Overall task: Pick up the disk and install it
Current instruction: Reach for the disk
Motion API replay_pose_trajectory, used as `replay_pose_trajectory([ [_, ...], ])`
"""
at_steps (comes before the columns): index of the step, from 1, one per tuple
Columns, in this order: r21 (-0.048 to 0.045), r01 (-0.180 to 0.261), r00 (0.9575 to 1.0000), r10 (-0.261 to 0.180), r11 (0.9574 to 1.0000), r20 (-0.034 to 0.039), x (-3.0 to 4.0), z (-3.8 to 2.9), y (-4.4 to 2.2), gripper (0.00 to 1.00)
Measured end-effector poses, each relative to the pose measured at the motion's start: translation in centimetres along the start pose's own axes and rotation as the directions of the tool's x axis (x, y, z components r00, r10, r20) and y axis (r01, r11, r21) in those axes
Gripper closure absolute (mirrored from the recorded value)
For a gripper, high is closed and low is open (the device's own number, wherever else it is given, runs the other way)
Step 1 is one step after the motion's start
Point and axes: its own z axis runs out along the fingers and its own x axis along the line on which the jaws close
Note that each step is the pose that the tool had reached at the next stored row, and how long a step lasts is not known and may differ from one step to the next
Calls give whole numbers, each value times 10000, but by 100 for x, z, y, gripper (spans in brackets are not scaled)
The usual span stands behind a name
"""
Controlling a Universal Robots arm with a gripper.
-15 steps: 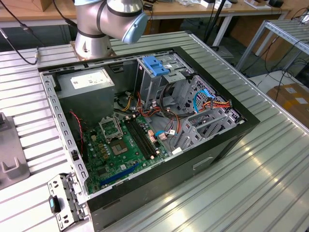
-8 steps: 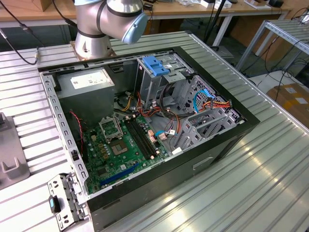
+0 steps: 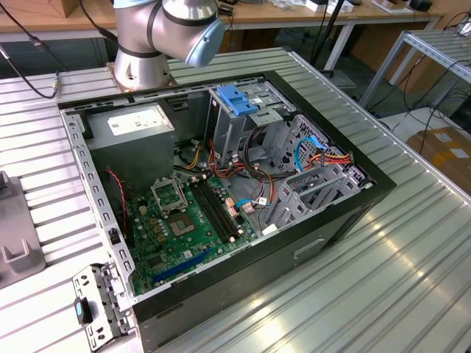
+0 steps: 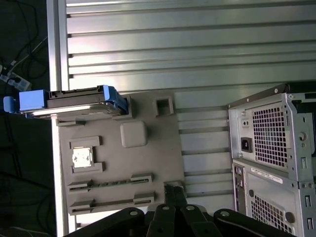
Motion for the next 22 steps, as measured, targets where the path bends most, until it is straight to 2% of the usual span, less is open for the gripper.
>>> replay_pose_trajectory([
  [22, 0, 0, 10000, 0, 10000, 1, 93, 6, -7, 90],
])
